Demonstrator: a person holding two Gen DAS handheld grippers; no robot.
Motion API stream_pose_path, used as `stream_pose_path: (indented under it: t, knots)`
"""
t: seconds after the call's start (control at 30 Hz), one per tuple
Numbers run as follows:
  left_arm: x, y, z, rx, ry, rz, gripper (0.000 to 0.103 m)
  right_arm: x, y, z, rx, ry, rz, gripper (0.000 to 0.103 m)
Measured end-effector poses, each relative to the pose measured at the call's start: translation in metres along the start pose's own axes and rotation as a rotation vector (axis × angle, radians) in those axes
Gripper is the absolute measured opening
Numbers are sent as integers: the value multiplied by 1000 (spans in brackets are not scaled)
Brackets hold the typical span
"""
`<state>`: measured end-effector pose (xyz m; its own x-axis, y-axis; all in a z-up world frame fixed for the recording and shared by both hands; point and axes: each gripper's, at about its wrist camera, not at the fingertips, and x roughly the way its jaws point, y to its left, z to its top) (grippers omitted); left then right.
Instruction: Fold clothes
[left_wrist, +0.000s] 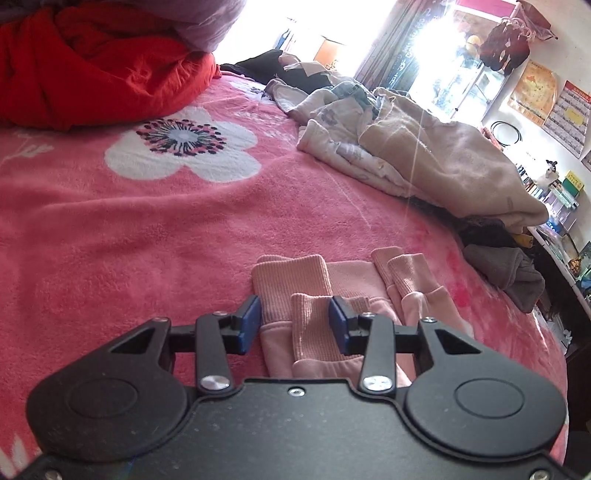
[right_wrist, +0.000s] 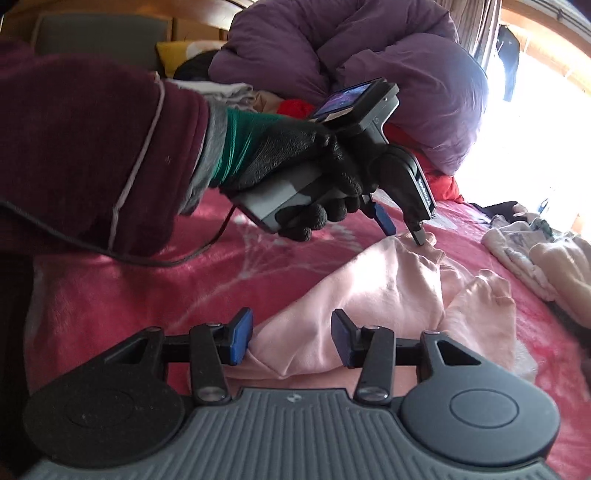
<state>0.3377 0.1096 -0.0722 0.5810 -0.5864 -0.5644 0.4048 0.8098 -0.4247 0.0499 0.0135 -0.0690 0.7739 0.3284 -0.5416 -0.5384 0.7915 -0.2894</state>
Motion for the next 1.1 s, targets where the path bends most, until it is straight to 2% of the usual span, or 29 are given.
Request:
stream_pose_path:
  t: [0.03,0.1,0.17,0.23,0.33,0.53,0.6,0.73,0.8,0.9,1.0,1.1]
  knots:
    - [0,-1,0,9,-1,2,37,0,1,-1,3,8,-9,48]
    - [-2,-6,0,57,-3,30,28,0,3,-2,10,23,-27,48]
    - [-4,-10,2,103,-3,55,24,0,4,-3,16,34,-32,49]
    - [-8,-14,3,133,-11,67,24,0,4,-4,18,32,-35,50]
    - [-10,-17,4,147,-17,45,24,-1,4,-5,20,30,-38,51]
    - [1,-19,2,169,13,32,23,0,4,-7,22,29,-46,52]
    - [-1,-23,2,201,10,19,6,0,3,-7,22,29,-53,53]
    - [-6,-31,2,284,2,11,3,-1,4,-8,21,30,-68,56]
    - [-8,-31,3,275,-19,4,2,-1,4,-10,22,30,-73,56]
    - [-10,-31,7,231,-90,-34,2,-2,4,-12,24,32,-79,57]
    - [-4,-29,8,183,-132,-20,2,-2,5,-14,25,34,-86,57]
    - [5,-20,6,127,-138,-2,2,-1,3,-15,35,38,-92,57]
